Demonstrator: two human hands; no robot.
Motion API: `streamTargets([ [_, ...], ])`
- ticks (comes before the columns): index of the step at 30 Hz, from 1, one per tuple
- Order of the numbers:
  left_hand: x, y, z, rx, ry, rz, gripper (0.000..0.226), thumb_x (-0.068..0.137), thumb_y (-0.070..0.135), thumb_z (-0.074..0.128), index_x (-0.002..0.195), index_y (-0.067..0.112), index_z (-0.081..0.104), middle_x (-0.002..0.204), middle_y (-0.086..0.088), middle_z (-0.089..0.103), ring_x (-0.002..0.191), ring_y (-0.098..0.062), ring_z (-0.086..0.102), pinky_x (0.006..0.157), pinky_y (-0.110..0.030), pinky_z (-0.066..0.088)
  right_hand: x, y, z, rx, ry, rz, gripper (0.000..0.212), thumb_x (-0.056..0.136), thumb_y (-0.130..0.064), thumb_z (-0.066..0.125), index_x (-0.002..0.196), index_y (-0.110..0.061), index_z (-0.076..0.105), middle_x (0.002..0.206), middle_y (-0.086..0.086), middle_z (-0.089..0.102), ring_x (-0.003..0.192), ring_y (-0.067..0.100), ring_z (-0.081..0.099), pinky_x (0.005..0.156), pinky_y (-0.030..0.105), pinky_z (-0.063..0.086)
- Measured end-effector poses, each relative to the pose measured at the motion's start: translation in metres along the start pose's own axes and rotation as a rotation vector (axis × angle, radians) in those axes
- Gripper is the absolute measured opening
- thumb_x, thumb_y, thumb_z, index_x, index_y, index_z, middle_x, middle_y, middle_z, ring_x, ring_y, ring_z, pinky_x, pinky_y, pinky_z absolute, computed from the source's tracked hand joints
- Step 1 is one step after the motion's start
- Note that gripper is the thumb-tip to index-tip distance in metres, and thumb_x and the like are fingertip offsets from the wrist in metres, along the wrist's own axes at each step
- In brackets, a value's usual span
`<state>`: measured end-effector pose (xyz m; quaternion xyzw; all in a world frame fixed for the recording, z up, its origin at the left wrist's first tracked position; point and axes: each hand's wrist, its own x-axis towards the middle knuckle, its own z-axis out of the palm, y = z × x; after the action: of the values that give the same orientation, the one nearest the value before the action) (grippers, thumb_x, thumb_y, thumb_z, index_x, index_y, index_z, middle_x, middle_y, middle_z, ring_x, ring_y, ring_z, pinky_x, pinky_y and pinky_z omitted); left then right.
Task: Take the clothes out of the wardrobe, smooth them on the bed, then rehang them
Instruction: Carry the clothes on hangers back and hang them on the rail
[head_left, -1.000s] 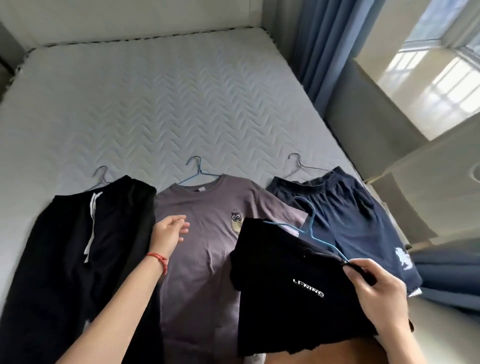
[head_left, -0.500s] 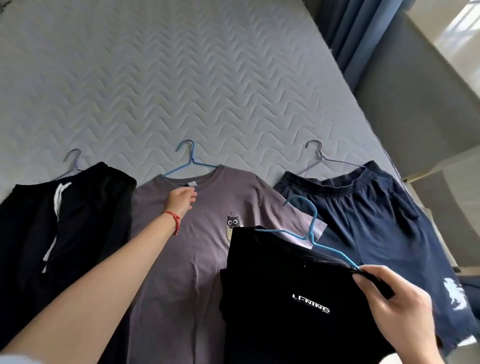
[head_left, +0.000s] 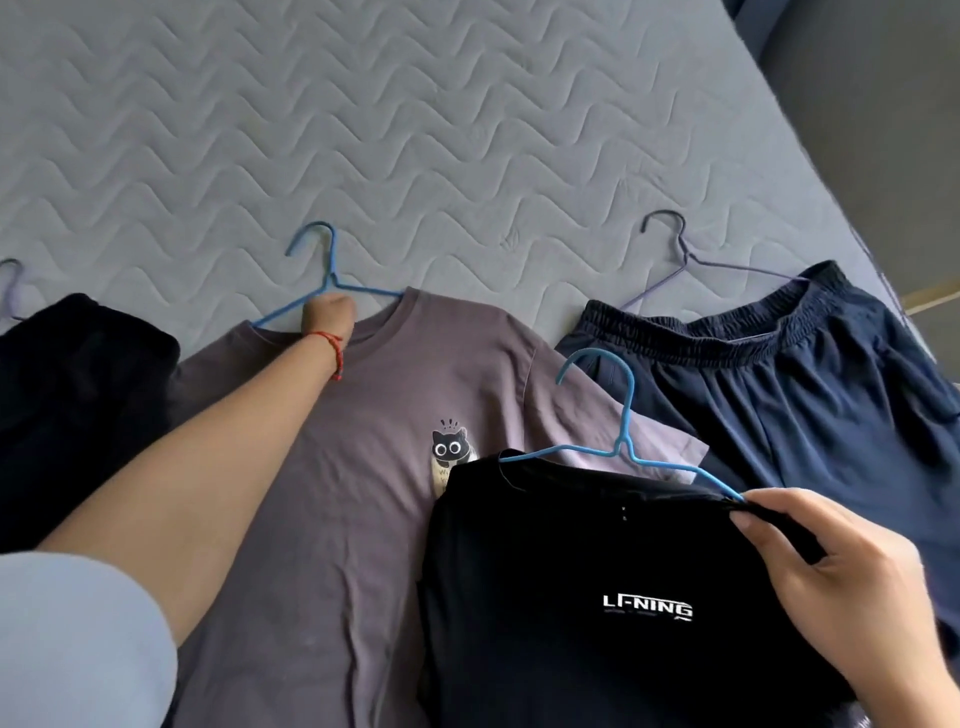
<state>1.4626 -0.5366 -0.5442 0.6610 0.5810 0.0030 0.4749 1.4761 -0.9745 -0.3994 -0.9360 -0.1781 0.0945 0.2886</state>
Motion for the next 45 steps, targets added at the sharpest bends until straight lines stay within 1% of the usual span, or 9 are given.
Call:
streamTargets([
  [4, 0.020, 0.021, 0.004, -0.581, -0.118, -0.196, 0.043, 0.097, 0.020, 0.039, 0.135, -0.001, 0.037, 0.139, -0.018, 0.046, 0.130, -0.027, 0.044, 0.106, -0.033, 0.036, 0.005, 0.023, 0.017, -0.003, 0.042, 0.040, 0.016, 0.074, -0.015, 0.075, 0.080, -0.029, 0.069, 0.082, -0.051, 0.052, 0.072, -0.001, 0.054, 0.069, 0.012, 0.038],
  [7, 0.026, 0.023, 0.002, -0.780, -0.171, -0.259, 0.045, 0.098, 0.031, 0.037, 0.135, 0.006, 0.036, 0.108, -0.011, 0.056, 0.131, -0.021, 0.042, 0.108, -0.032, 0.032, 0.006, 0.030, 0.022, -0.003, 0.051, 0.055, 0.008, 0.075, -0.019, 0.075, 0.082, -0.019, 0.071, 0.082, -0.048, 0.054, 0.076, -0.013, 0.053, 0.069, 0.007, 0.037],
  [12, -0.005, 0.025, 0.008, -0.974, -0.214, -0.219, 0.033, 0.101, 0.026, 0.026, 0.083, 0.007, 0.047, 0.084, -0.005, 0.048, 0.131, -0.024, 0.042, 0.108, -0.036, 0.032, -0.003, 0.030, 0.017, -0.030, 0.082, 0.041, 0.012, 0.072, -0.007, 0.076, 0.082, -0.013, 0.072, 0.072, -0.013, 0.063, 0.070, -0.027, 0.046, 0.069, 0.005, 0.036],
  [20, -0.091, 0.036, -0.011, -0.996, -0.160, -0.170, 0.034, 0.102, 0.017, 0.020, 0.112, 0.005, 0.050, 0.146, -0.014, 0.038, 0.135, -0.023, 0.038, 0.109, -0.027, 0.030, -0.047, 0.007, -0.017, 0.026, 0.142, -0.047, 0.009, 0.072, -0.013, 0.076, 0.080, -0.013, 0.072, 0.076, -0.005, 0.070, 0.077, 0.009, 0.058, 0.068, 0.014, 0.039],
  [22, -0.116, 0.034, -0.023, -0.994, -0.188, -0.178, 0.037, 0.102, 0.014, 0.016, 0.096, 0.009, 0.051, 0.148, -0.016, 0.033, 0.137, -0.022, 0.033, 0.107, -0.020, 0.031, -0.067, -0.001, -0.030, 0.068, 0.164, -0.050, 0.010, 0.072, -0.019, 0.069, 0.078, -0.011, 0.071, 0.074, -0.009, 0.069, 0.076, 0.008, 0.059, 0.068, 0.012, 0.039],
  [29, -0.227, 0.024, -0.068, -1.134, -0.138, -0.116, 0.037, 0.102, 0.019, 0.022, 0.118, -0.001, 0.049, 0.145, -0.014, 0.040, 0.133, -0.027, 0.040, 0.109, -0.033, 0.030, -0.144, -0.020, -0.086, 0.167, 0.234, 0.004, 0.012, 0.071, -0.005, 0.077, 0.078, -0.012, 0.072, 0.096, -0.029, 0.059, 0.077, -0.002, 0.060, 0.067, 0.009, 0.042],
  [32, -0.276, 0.030, -0.087, -1.159, -0.192, -0.119, 0.035, 0.102, 0.019, 0.023, 0.101, 0.002, 0.053, 0.142, -0.014, 0.042, 0.133, -0.027, 0.040, 0.107, -0.034, 0.032, -0.178, -0.032, -0.113, 0.184, 0.272, 0.021, 0.011, 0.070, -0.006, 0.078, 0.078, -0.011, 0.072, 0.095, -0.031, 0.058, 0.078, -0.009, 0.058, 0.066, 0.001, 0.039],
  [40, -0.390, 0.050, -0.124, -1.151, -0.332, -0.006, 0.028, 0.100, 0.015, 0.032, 0.082, 0.005, 0.052, 0.077, -0.008, 0.066, 0.085, -0.022, 0.061, 0.097, -0.038, 0.043, -0.280, -0.059, -0.161, 0.262, 0.455, 0.071, 0.030, 0.064, -0.020, 0.068, 0.085, -0.039, 0.059, 0.086, -0.032, 0.059, 0.072, -0.023, 0.053, 0.069, -0.004, 0.035],
  [45, -0.442, 0.048, -0.153, -1.165, -0.450, 0.050, 0.025, 0.099, 0.015, 0.037, 0.085, 0.004, 0.055, 0.090, -0.010, 0.063, 0.079, -0.020, 0.064, 0.092, -0.037, 0.047, -0.350, -0.077, -0.176, 0.197, 0.566, 0.057, 0.009, 0.065, -0.010, 0.075, 0.073, -0.010, 0.072, 0.087, -0.031, 0.059, 0.072, -0.024, 0.052, 0.070, -0.001, 0.037],
])
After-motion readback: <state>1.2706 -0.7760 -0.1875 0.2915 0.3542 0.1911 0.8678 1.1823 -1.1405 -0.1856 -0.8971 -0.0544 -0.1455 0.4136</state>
